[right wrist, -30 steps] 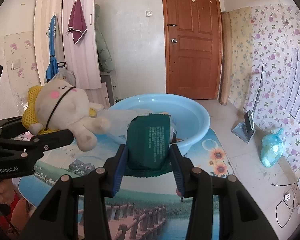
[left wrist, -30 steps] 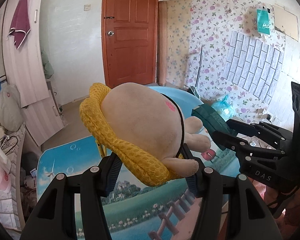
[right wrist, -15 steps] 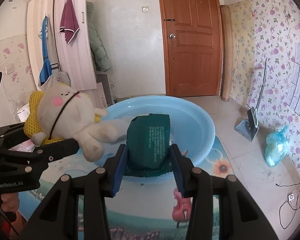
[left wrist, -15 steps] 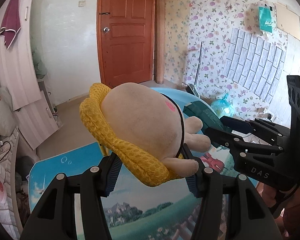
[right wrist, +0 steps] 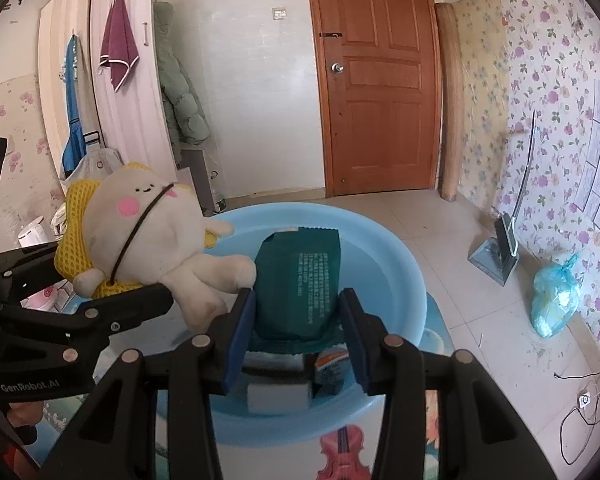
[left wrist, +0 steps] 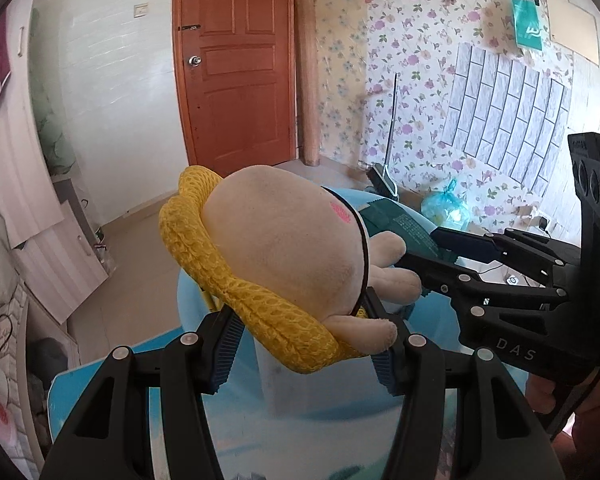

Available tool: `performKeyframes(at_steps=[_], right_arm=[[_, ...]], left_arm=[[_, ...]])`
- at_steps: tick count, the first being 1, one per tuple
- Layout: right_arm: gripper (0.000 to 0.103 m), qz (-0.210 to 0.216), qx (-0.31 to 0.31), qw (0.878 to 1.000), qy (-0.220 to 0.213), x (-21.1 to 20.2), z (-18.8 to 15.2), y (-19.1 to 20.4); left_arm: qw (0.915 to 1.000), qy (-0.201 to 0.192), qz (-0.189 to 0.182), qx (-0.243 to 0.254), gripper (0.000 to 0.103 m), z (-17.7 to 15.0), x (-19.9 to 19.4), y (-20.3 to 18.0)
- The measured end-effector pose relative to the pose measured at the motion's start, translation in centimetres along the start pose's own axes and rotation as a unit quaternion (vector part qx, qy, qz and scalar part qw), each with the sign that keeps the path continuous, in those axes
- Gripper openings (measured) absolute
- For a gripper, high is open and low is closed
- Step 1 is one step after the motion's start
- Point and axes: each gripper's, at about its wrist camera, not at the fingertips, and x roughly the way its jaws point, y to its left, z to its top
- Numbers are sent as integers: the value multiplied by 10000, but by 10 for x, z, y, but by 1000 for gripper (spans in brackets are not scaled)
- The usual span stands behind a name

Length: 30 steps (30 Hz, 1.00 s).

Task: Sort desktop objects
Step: 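Lower the doll and green packet into the blue basin and open both tools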

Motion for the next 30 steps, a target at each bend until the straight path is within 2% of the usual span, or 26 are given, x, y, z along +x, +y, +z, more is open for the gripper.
performKeyframes(at_steps=[15, 20, 23, 27, 30], right_arm=[[42, -35, 47, 9999, 102, 32, 11, -13], [44, 28, 246, 9994, 259, 41, 7, -20], [44, 168, 391, 9986, 310, 43, 4, -24], [44, 172, 368, 9987, 303, 41, 2, -23], [44, 173, 341, 9988, 302, 40, 2, -21]], left_arm=[[9997, 224, -14, 16, 57, 7, 41, 10], [9994, 281, -162, -94, 60, 4, 50, 14], [9995, 264, -149, -15, 63, 5, 50, 11], [9996, 238, -121, 55, 72, 4, 49, 8], [9997, 208, -122, 51, 73, 3, 48, 5]])
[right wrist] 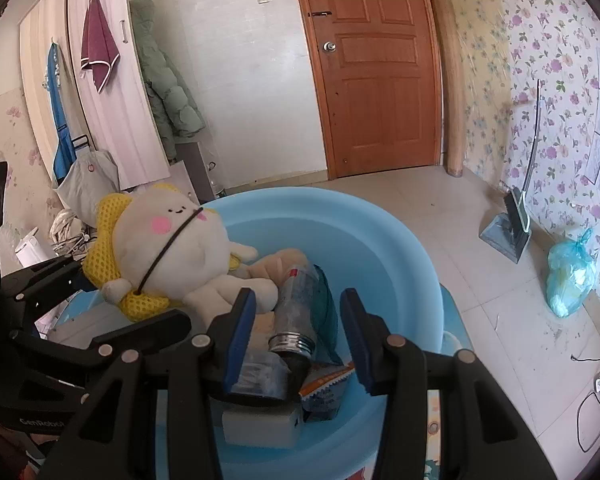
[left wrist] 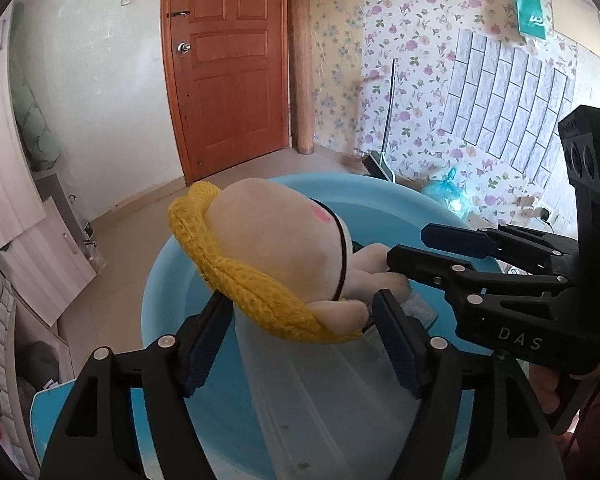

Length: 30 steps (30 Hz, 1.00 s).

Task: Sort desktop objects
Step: 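Lower the doll and green packet into the blue basin and open both tools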

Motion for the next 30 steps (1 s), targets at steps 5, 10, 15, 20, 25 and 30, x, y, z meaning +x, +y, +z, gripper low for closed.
performKeyframes(at_steps=[5, 10, 15, 20, 25, 30], right_arm=[[44, -5, 24, 10000, -11, -5, 0, -1], [44, -71, 29, 10000, -62, -17, 1, 1], [44, -139, 42, 9998, -153, -34, 1, 4], [44, -139, 91, 9996, -215, -55, -1, 11], [44, -208, 71, 9993, -289, -81, -5, 22], [45, -286, 280, 9990, -183, -101, -8, 29]], left_arm=[[10000, 31, 8, 37, 73, 1, -4, -2], [9999, -109, 16, 112, 78, 5, -19, -7], [9992, -337, 69, 226, 82, 7, -42, -14], [9987, -409, 224, 187, 87, 0, -68, -12], [9987, -349, 353, -151, 96, -12, -96, -1], [9981, -196, 544, -215, 98, -25, -125, -3]])
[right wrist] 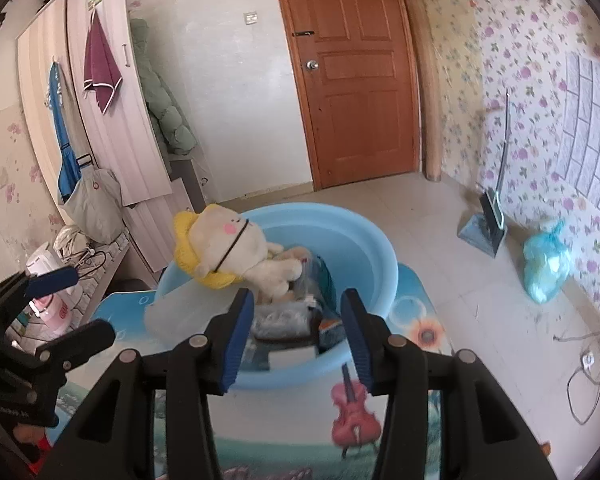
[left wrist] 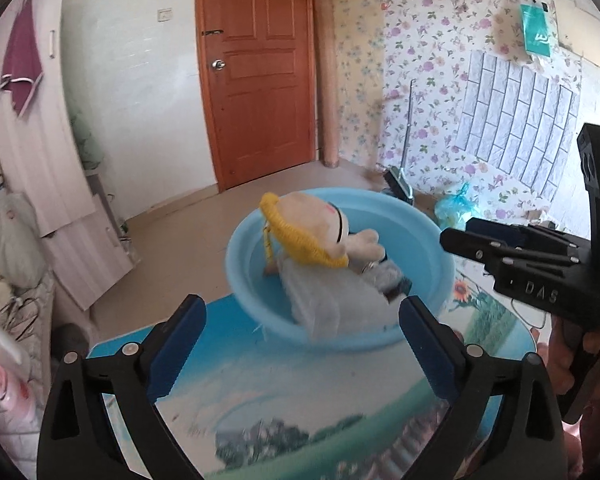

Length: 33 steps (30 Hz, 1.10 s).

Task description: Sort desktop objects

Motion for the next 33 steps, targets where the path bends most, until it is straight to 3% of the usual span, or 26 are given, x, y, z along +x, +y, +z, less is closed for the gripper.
performKeyframes(at_steps=[9, 13, 17, 24, 33], right_arm=[[46, -126, -120, 9998, 115, -36, -15, 25], [61, 25, 58, 10000, -28, -54, -20, 31], [63, -157, -188, 9995, -188, -66, -23, 43], [65, -19, -259, 9994, -237, -69, -24, 49], [94, -367, -384, 9981, -302, -67, -23, 50]], left_arm=[[9983, 388, 33, -436, 99, -25, -40, 5], [9966, 83, 375, -726, 99, -34, -60, 11], [9966, -3, 407, -710, 103, -38, -70, 13], [9967, -162, 577, -546, 103, -38, -77, 8], [9959, -172, 717, -529, 103, -39, -74, 8]])
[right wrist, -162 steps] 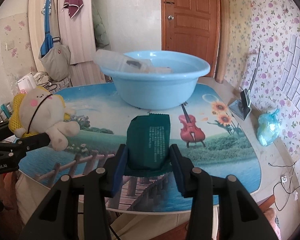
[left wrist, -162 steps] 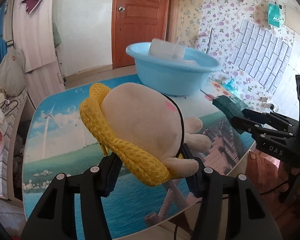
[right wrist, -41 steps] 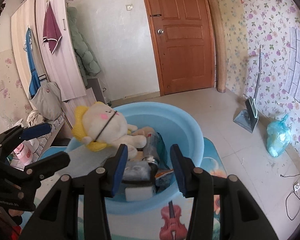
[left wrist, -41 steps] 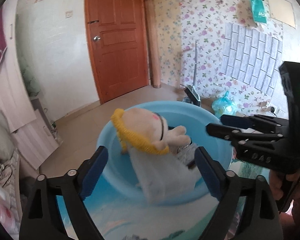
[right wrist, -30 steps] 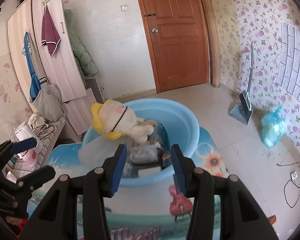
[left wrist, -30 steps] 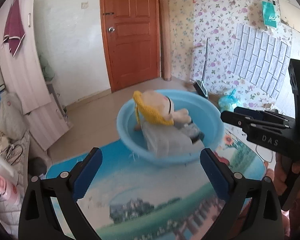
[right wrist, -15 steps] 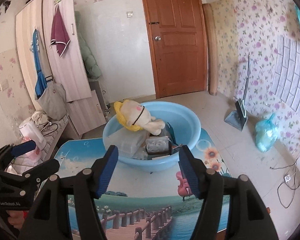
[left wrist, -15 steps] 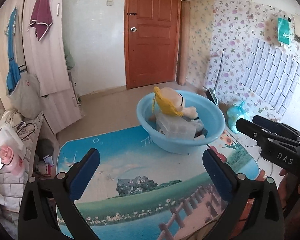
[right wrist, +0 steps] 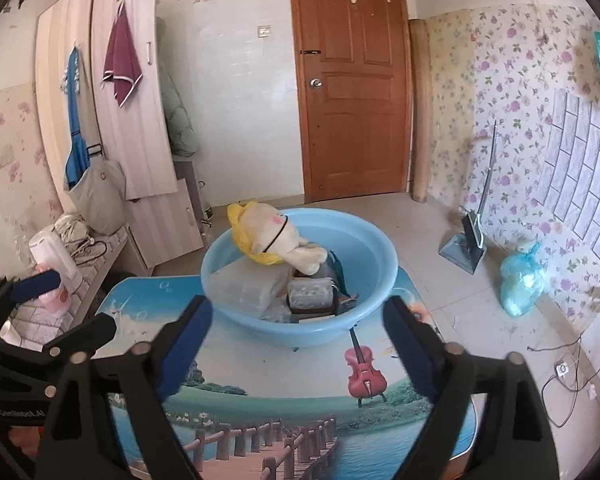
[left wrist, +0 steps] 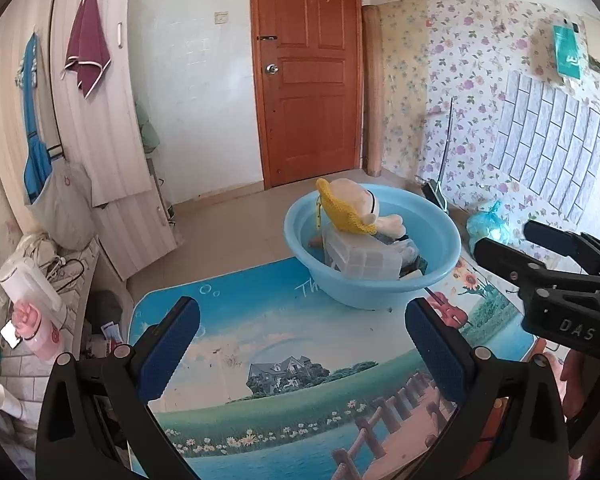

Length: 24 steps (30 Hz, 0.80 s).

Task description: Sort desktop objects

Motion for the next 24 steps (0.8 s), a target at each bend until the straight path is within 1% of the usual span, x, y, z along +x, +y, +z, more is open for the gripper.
performKeyframes(at_steps=[1, 5, 7, 9, 11, 12, 13, 15, 19, 22, 24], right_arm=[[98, -4, 29, 10000, -7, 0, 0, -1], [103, 33, 163, 9998, -122, -2, -2, -4], [103, 121, 295, 9994, -145, -1, -6, -6], [103, 105, 362, 9992, -120, 0, -11, -7], [103, -50, 274, 9996, -15, 1, -15, -4], [103, -150, 146, 9997, 124, 4, -16, 0], [103, -311, -108, 9988, 352, 8, -18, 5], [103, -525, -367, 9965, 544, 11, -20, 11], [103, -156, -234, 9980, 564, 5, -25, 10], [103, -247, -406, 9974, 536, 3, -28, 14], [103, -200, -447, 9974, 522, 2, -28, 16]], left_arm=[[10000, -12, 16, -9, 103, 0, 0, 1], [10000, -33, 27, -43, 103, -3, -1, 0], [10000, -43, -23, -42, 103, -6, -2, 0], [10000, -54, -47, -34, 103, -8, -2, -1], [10000, -61, -7, -37, 103, -11, -2, -1], [10000, -59, 7, -39, 103, -12, -2, -1], [10000, -44, 21, -48, 103, -14, -2, -1], [10000, -7, 13, -95, 103, -16, -1, -1], [9997, 0, -49, -248, 103, -20, -2, 2], [9998, 48, -41, -211, 103, -24, -1, 0], [9999, 56, 14, -154, 103, -26, -2, -1]])
